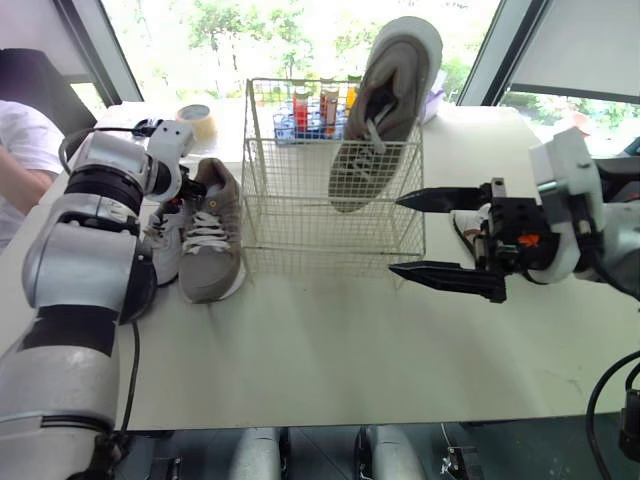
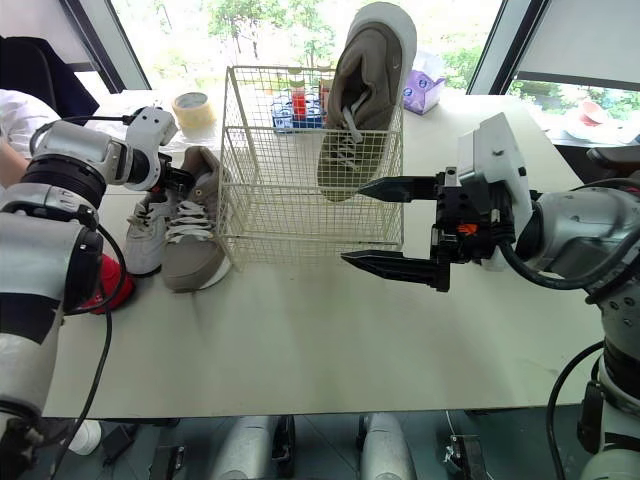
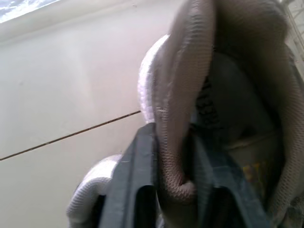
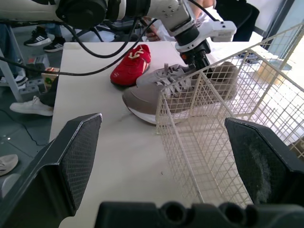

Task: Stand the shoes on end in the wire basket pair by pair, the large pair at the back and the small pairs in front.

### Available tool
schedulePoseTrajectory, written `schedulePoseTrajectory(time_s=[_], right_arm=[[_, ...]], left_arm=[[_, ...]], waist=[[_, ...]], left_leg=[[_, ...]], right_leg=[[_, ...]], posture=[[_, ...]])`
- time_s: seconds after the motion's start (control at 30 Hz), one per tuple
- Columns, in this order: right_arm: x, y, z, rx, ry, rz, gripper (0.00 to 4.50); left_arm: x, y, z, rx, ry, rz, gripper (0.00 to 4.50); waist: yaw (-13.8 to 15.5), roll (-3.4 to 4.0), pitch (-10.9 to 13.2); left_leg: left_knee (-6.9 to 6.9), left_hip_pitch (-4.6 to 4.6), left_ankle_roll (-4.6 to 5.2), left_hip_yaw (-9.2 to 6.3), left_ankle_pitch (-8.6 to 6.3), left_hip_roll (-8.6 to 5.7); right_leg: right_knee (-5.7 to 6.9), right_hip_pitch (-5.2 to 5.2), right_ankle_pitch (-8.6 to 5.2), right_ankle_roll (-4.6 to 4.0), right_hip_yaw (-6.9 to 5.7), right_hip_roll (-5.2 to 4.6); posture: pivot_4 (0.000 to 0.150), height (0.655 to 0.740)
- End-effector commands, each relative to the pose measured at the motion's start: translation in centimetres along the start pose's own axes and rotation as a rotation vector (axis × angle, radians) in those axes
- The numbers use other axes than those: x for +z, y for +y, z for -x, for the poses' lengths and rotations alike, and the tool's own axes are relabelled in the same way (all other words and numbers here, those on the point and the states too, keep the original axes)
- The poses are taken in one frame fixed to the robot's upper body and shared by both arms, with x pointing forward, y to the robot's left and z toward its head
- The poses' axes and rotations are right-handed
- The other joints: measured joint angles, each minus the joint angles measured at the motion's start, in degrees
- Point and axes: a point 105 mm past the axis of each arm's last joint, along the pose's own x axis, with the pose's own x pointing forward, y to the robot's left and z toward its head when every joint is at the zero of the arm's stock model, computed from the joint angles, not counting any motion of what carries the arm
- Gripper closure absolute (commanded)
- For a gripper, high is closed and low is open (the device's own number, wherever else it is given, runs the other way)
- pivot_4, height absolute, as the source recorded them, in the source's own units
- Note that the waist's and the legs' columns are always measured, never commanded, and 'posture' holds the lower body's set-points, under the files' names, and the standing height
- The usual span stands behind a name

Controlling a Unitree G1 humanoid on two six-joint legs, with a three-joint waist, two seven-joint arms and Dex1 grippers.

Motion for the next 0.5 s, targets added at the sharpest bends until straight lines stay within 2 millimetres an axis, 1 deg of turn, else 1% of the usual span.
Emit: schedulePoseTrajectory(time_s=[0.03,0.07,0.17,0.27,0.3,0.37,0.43,0.47,0.5], right_arm=[[1.0,0.1,0.5,-0.012,-0.004,0.054,0.00],[1.1,0.0,0.6,-0.016,0.001,0.056,0.00],[1.2,-0.6,1.3,-0.046,0.017,0.062,0.00],[1.8,-1.2,2.0,-0.077,0.007,0.065,0.00],[2.3,-1.4,2.4,-0.089,-0.009,0.064,0.00],[3.4,-1.8,3.2,-0.120,-0.047,0.059,0.00],[4.4,-2.3,4.2,-0.163,-0.073,0.061,0.00],[4.7,-2.5,4.5,-0.184,-0.074,0.068,0.00],[4.9,-2.7,4.9,-0.202,-0.065,0.072,0.00]], left_arm=[[2.7,1.0,1.7,0.030,-0.129,0.051,4.43],[3.3,1.4,2.2,0.044,-0.165,0.079,4.43],[5.8,2.7,4.6,0.076,-0.299,0.176,4.43],[8.1,3.9,7.2,0.105,-0.425,0.253,4.43],[9.1,4.4,8.4,0.115,-0.485,0.272,4.43],[11.4,5.6,11.6,0.163,-0.628,0.300,4.43],[14.9,6.4,16.5,0.201,-0.884,0.277,4.43],[16.2,6.4,18.8,0.217,-0.998,0.245,4.43],[17.1,6.2,20.5,0.213,-1.082,0.231,4.43]], waist=[[0.03,0.00,0.00],[0.02,-0.01,0.01],[-0.10,-0.23,0.14],[-0.10,-0.48,0.25],[-0.10,-0.48,0.25],[-0.10,-0.49,0.26],[-0.11,-0.49,0.27],[-0.08,-0.50,0.27],[-0.05,-0.50,0.27]], left_leg=[[0.01,-0.01,0.00,0.00,0.00,0.00],[0.01,-0.01,0.00,-0.01,0.00,0.00],[0.01,-0.02,0.01,-0.04,-0.01,0.00],[0.01,-0.07,0.01,-0.04,-0.01,0.01],[0.02,-0.08,0.02,-0.03,-0.01,0.00],[0.03,-0.08,0.05,0.00,-0.03,0.00],[0.03,-0.10,0.05,0.00,-0.03,0.00],[0.03,-0.10,0.05,-0.01,-0.03,0.02],[0.03,-0.11,0.05,0.00,-0.03,0.02]], right_leg=[[0.00,0.00,0.00,0.00,0.00,0.00],[0.00,0.00,0.00,0.00,0.00,0.00],[0.02,-0.01,0.00,0.00,-0.01,0.01],[0.02,-0.05,0.00,0.00,-0.02,0.00],[0.00,-0.05,0.00,0.00,-0.02,0.00],[-0.01,-0.05,0.01,0.01,-0.02,-0.04],[0.00,-0.08,0.01,0.01,-0.02,-0.05],[0.00,-0.09,0.01,0.01,-0.02,-0.04],[0.00,-0.09,0.01,0.01,-0.02,-0.04]], posture=[[0.150,0.6675],[0.150,0.6675],[0.150,0.6675],[0.150,0.6675],[0.150,0.6675],[0.150,0.6675],[0.150,0.6675],[0.150,0.6675],[0.150,0.6675]])
